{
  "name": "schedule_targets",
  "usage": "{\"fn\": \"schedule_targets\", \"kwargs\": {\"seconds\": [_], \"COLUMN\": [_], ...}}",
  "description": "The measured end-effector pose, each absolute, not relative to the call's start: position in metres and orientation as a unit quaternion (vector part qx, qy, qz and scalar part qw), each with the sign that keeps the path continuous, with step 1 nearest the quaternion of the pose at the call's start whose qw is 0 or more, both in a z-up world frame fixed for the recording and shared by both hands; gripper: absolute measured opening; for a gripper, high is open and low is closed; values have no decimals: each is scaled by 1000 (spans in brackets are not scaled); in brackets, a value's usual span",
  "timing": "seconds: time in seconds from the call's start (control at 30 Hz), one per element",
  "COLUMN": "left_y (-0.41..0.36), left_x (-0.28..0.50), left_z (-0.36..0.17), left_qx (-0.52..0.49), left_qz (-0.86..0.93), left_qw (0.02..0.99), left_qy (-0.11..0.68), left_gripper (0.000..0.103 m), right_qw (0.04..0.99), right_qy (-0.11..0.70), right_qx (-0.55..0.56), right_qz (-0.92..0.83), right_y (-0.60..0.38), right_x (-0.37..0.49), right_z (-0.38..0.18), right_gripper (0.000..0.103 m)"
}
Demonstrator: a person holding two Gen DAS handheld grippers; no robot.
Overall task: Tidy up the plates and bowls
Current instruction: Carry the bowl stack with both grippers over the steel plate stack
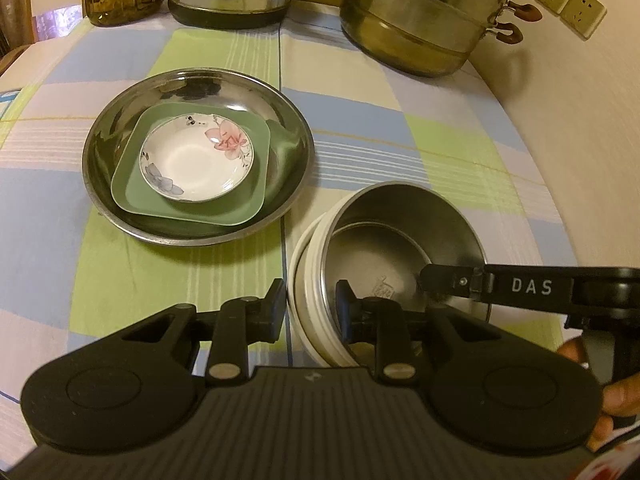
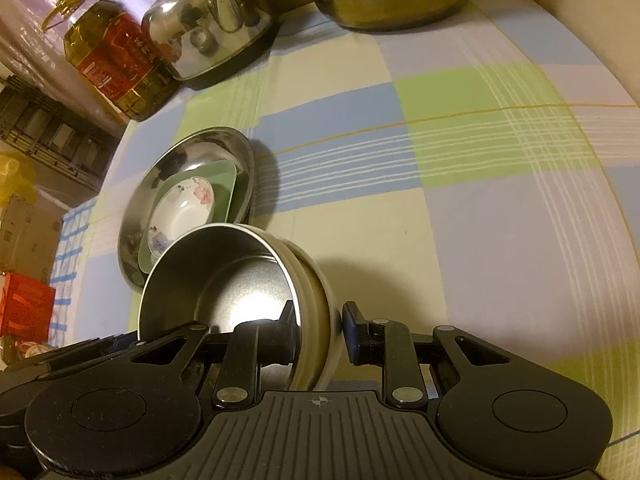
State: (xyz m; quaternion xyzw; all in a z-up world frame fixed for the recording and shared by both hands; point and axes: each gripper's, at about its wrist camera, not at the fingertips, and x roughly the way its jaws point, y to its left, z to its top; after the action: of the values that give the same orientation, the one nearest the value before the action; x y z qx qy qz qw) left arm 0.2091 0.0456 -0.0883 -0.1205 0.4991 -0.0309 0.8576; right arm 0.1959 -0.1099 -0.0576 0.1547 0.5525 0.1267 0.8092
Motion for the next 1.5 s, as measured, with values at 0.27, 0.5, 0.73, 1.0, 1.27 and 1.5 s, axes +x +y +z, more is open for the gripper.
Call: {"fn": "schedule_targets", "kwargs": {"seconds": [0.27,0.5,0.73,1.0,1.27,1.5], "left_y": [44,44,43,44,48,53], "left_x": [210,210,210,211,211,212], "left_z": [-91,-91,-91,-90,-82,-70], "left_qx": [-115,-108,-103,-105,-108,-112], "left_qz": [-31,-36,-38,-40,-40,-38], "left_qw": [858,859,860,858,860,866], "left_qy": [499,499,498,502,497,486], "left_gripper": [24,23,23,23,23,23], "right_qw": [809,810,810,809,808,810], "right_qy": [549,548,548,552,554,550], "right_qx": [181,176,176,169,168,165], "right_qz": [109,109,109,108,110,116], "right_y": [-113,-113,-111,-111,-107,-102], "right_x": [193,193,193,193,195,200], "right_z": [-59,-58,-58,-58,-51,-38], "right_gripper": [24,24,24,22,22,22]}}
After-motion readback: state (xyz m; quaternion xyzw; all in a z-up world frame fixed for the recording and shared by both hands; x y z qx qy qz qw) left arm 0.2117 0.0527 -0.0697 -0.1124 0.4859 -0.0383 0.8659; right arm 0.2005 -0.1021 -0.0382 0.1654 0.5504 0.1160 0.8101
